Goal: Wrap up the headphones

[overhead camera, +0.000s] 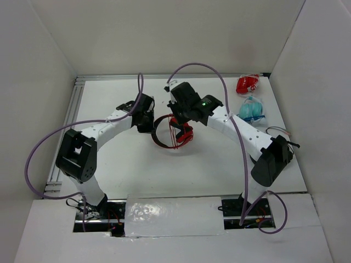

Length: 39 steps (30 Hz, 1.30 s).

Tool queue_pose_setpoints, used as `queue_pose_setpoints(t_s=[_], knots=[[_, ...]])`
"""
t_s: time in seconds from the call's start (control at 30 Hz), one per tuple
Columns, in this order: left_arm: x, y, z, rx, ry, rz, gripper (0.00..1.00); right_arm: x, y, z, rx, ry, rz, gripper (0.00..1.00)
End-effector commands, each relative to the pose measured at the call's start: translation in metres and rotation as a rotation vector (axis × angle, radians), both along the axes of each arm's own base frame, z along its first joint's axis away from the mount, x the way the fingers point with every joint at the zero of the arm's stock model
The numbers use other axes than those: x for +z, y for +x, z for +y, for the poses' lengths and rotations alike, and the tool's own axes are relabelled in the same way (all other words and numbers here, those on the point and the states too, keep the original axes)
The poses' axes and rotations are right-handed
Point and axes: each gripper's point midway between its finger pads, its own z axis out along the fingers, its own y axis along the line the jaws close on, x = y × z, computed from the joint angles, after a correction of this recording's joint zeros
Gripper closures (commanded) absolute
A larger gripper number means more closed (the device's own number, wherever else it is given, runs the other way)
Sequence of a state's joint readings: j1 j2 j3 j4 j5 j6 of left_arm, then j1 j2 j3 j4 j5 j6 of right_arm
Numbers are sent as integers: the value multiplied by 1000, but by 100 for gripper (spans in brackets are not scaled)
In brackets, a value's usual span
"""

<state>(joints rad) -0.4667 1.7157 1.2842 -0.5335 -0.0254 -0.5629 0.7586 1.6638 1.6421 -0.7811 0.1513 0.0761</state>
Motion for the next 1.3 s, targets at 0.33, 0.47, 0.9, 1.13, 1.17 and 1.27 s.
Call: queue_pose_setpoints(t_s=[0.33,0.47,0.9,1.13,1.17,1.27], knots=[[12,7,22,128,-198,78,100,13,-10,71,38,342,48,100],[7,10,32,191,-187,101,100,27,-7,89,93,369,64,100],[0,13,43,243,-201,123,100,69,-46,125,457,629,255,95],[2,9,49,282,-192,121,100,83,-63,130,578,700,381,93],[3,9,50,288,-190,122,100,83,-66,130,591,704,395,93],[4,8,51,303,-192,123,100,72,-57,126,507,678,385,87]])
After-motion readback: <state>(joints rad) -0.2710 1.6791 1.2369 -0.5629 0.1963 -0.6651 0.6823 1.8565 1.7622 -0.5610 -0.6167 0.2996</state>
